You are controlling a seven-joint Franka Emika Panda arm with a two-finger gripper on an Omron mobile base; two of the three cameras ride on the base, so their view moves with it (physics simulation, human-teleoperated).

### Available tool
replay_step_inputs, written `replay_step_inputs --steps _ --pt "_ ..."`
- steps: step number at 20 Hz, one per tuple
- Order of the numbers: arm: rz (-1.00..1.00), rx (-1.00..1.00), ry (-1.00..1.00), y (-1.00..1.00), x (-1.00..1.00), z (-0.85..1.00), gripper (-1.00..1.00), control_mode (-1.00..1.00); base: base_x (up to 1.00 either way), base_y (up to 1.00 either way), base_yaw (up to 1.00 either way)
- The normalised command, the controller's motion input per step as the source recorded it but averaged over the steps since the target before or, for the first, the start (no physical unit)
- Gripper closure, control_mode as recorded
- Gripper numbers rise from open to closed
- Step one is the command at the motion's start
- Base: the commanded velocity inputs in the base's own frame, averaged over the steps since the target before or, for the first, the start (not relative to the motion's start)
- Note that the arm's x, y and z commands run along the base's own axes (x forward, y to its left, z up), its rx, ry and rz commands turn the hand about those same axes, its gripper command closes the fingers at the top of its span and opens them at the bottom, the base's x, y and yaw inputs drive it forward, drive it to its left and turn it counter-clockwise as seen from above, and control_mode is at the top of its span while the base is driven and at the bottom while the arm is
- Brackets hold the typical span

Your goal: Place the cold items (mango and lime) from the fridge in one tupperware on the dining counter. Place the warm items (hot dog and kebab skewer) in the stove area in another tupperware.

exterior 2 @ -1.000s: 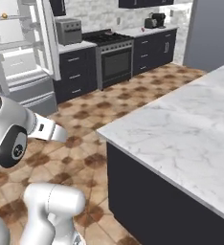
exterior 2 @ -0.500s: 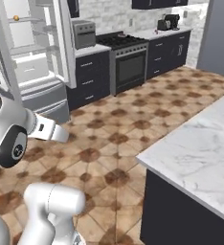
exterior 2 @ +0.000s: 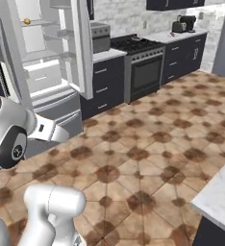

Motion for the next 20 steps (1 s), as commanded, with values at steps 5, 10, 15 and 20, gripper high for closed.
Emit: replay_step_inputs --steps 5,10,15,20 --pt "0.00 0.00 0.00 0.00 0.00 0.00 -1.00 1.00 1.00 0.47 0.00" --pt "0.00 0.00 0.00 0.00 0.00 0.00 -1.00 1.00 1.00 0.16 0.10" --pt "0.00 0.00 0.00 0.00 0.00 0.00 -1.00 1.00 1.00 -0.01 0.53" --pt "0.00 0.00 0.00 0.00 0.00 0.00 -1.00 1.00 0.87 -0.26 0.94"
